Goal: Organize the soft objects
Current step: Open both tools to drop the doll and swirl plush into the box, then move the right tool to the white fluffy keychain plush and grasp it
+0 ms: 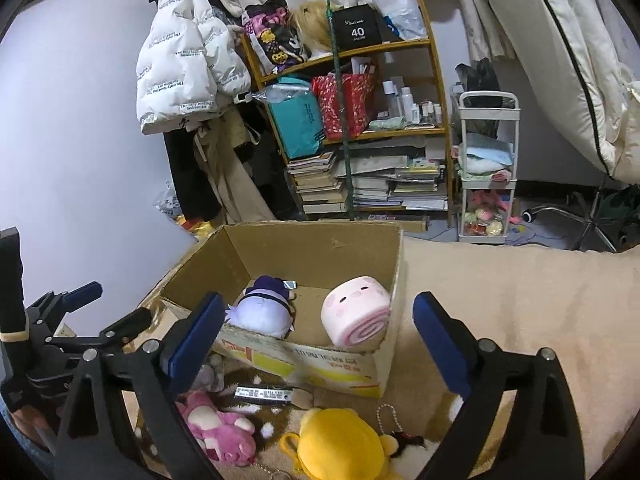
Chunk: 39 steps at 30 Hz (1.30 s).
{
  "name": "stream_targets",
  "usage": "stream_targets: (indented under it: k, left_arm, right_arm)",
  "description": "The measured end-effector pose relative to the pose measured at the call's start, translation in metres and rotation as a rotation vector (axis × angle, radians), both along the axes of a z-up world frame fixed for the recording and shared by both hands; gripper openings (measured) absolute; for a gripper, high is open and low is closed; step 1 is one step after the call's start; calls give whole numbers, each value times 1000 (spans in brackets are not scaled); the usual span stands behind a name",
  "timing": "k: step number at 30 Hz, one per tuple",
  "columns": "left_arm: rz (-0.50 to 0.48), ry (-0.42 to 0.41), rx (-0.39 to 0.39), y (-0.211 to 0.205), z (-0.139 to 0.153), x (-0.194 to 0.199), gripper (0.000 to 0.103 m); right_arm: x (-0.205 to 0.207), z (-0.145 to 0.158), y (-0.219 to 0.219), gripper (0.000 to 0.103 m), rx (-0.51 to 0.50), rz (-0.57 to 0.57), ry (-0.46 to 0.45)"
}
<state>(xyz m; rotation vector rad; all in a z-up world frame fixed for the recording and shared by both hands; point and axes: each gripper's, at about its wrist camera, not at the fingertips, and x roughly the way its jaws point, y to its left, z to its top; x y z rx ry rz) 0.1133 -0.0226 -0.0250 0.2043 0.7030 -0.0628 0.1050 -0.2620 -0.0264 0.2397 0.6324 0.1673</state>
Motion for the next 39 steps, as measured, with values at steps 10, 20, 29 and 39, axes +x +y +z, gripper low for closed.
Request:
stream_targets:
  k: [10,20,29,39]
  left_arm:
    - [59,52,-10,25,2,-21,96]
    - [77,144,-59,35,-8,-33,96]
    - [107,199,-64,40,-19,-25,96]
    - [96,272,-49,35,-38,-9,96]
  right_arm:
    - [-25,6,-15,102,-28,-52,27]
    - [-38,-3,-27,102,-31,-98,120]
    - [-36,-21,-26,102,-67,-127,225]
    - [-26,-46,-45,102,-32,-192,376]
